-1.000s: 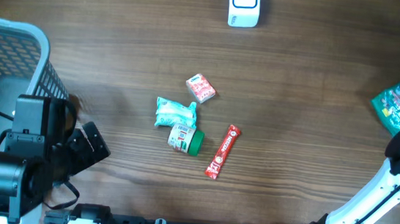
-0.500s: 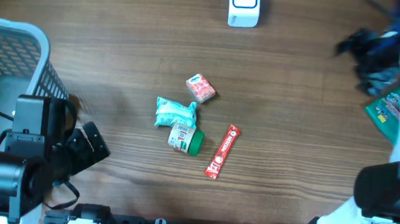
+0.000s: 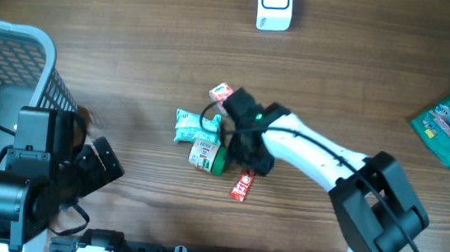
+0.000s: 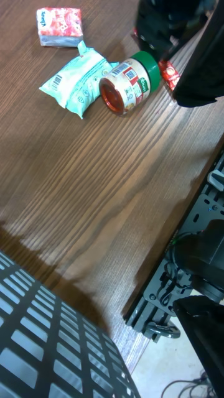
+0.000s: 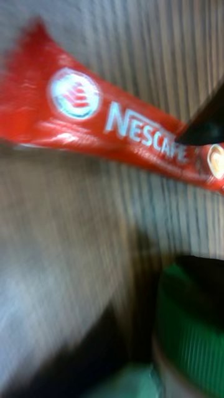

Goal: Scan the item barcode
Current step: 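Grasp the red Nescafe stick with the right gripper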

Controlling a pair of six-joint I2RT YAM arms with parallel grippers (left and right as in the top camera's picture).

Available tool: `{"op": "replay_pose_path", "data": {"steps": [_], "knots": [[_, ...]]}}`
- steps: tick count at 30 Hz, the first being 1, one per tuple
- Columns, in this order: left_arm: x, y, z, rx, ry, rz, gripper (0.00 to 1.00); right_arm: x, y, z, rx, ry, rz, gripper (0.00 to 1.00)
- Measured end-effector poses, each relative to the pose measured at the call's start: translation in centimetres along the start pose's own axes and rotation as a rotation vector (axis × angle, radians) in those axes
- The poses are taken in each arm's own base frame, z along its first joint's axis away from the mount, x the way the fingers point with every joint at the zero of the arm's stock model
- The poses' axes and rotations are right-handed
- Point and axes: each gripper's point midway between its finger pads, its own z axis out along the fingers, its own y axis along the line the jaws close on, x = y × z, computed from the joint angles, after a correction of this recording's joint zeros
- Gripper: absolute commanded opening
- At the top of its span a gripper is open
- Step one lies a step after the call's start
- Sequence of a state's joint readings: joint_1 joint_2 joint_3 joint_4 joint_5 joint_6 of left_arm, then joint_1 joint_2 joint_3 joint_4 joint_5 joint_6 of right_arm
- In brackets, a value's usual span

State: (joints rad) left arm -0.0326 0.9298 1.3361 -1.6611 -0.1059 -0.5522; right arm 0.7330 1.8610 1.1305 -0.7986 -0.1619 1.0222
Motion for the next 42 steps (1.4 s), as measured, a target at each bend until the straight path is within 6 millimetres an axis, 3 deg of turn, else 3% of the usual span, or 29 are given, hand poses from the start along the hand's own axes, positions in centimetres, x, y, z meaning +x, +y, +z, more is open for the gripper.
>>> {"op": "replay_pose_path", "data": {"steps": [2, 4, 8, 10, 11, 13, 20, 24, 27, 28, 34, 36, 38, 40, 42], "knots": [[0.0, 0.0, 0.0, 0.0, 0.0, 0.0, 1.0, 1.2, -1.2, 0.8, 0.036, 0.019, 0.057, 0.43], [0.0, 0.0, 0.0, 0.0, 0.0, 0.0, 1.0, 1.1, -1.4, 0.8, 0.042, 0.013, 0.079, 0.51], [0.0, 0.0, 0.0, 0.0, 0.0, 0.0, 1.0, 1.1, -1.9, 0.8, 0.066, 0.0, 0.077, 0.55], [0.0, 0.0, 0.0, 0.0, 0.0, 0.0, 1.0, 1.8, -3.8, 0.5, 0.149, 0.022, 0.057, 0.64], [0.0, 0.0, 0.0, 0.0, 0.0, 0.0, 1.0, 1.9, -4.5, -0.1, 0.19, 0.024, 0.04, 0.64], [0.0, 0.0, 0.0, 0.0, 0.0, 0.0, 1.0, 1.0, -4.0, -0.7, 0.193, -0.011, -0.009, 0.64], [0.0, 0.0, 0.0, 0.0, 0.0, 0.0, 1.0, -0.5, -3.5, 0.1, 0.164, -0.089, -0.058, 0.39], [0.0, 0.0, 0.0, 0.0, 0.0, 0.0, 1.0, -0.5, -3.6, 0.4, 0.163, -0.092, -0.06, 0.36], [0.0, 0.0, 0.0, 0.0, 0.0, 0.0, 1.0, -0.5, -3.7, 0.4, 0.165, -0.092, -0.059, 0.1], [0.0, 0.0, 0.0, 0.0, 0.0, 0.0, 1.0, -0.4, -3.9, 0.5, 0.174, -0.085, -0.063, 0.06], [0.0, 0.0, 0.0, 0.0, 0.0, 0.0, 1.0, 0.1, -4.7, 0.2, 0.219, -0.046, -0.124, 0.04], [0.0, 0.0, 0.0, 0.0, 0.0, 0.0, 1.0, -0.2, -4.9, -0.7, 0.239, -0.021, -0.165, 0.04], [0.0, 0.0, 0.0, 0.0, 0.0, 0.0, 1.0, -2.4, -2.8, -2.9, 0.129, -0.064, -0.254, 0.04], [0.0, 0.0, 0.0, 0.0, 0.0, 0.0, 1.0, -3.2, 0.2, -7.3, -0.075, -0.134, -0.422, 0.04], [0.0, 0.0, 0.0, 0.0, 0.0, 0.0, 1.0, -2.5, 3.0, -12.3, -0.292, -0.219, -0.642, 0.04]]}}
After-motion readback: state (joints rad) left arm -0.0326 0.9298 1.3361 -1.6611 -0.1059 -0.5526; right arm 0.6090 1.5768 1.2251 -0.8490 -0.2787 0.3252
